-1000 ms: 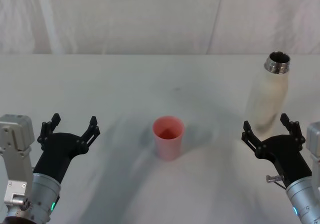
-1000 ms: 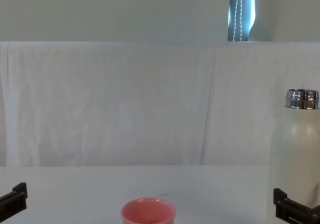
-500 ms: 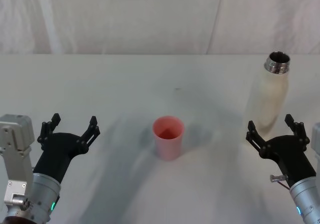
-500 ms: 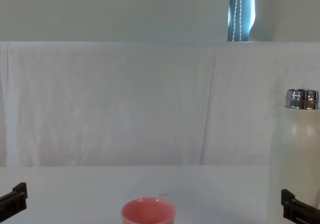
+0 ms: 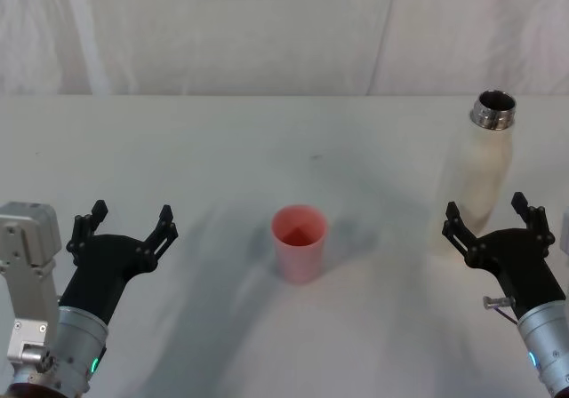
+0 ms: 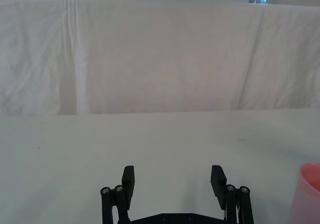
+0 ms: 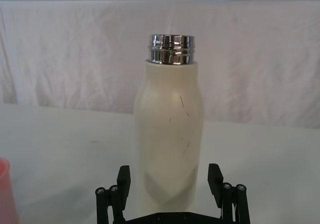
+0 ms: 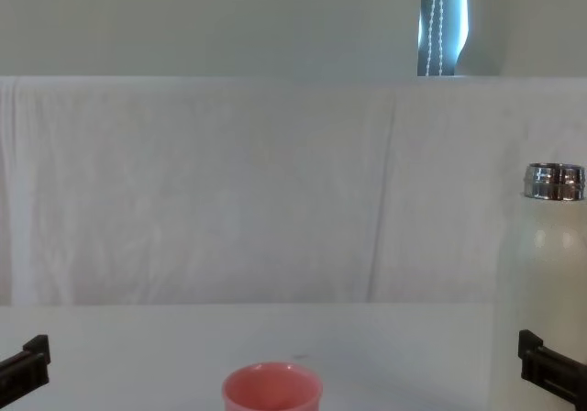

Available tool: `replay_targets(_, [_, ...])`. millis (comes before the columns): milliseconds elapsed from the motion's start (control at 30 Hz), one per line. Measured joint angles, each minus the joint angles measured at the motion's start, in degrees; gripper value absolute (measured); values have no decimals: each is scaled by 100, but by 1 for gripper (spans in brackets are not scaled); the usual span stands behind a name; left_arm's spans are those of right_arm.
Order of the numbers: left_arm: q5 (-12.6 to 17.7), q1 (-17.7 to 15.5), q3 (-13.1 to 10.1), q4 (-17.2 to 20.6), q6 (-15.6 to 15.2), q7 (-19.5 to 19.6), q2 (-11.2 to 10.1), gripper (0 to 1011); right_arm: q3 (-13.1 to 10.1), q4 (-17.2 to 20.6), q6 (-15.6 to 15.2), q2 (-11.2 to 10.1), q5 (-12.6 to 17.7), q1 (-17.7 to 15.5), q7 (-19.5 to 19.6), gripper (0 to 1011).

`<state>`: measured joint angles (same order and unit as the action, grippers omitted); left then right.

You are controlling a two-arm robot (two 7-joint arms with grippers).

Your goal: Grasp the thermos with one hand and pour water into the cup lid.

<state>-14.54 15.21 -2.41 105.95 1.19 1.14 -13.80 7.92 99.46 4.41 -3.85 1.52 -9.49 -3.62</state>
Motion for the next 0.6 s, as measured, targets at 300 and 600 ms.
replay_targets(300, [0,0,0,0,0,0,0,1001,-33,-107,16,82,4,137,-46,1000])
replay_targets(600, [0,0,0,0,0,0,0,1001,-61,-210,28,153,38,240,-67,1000])
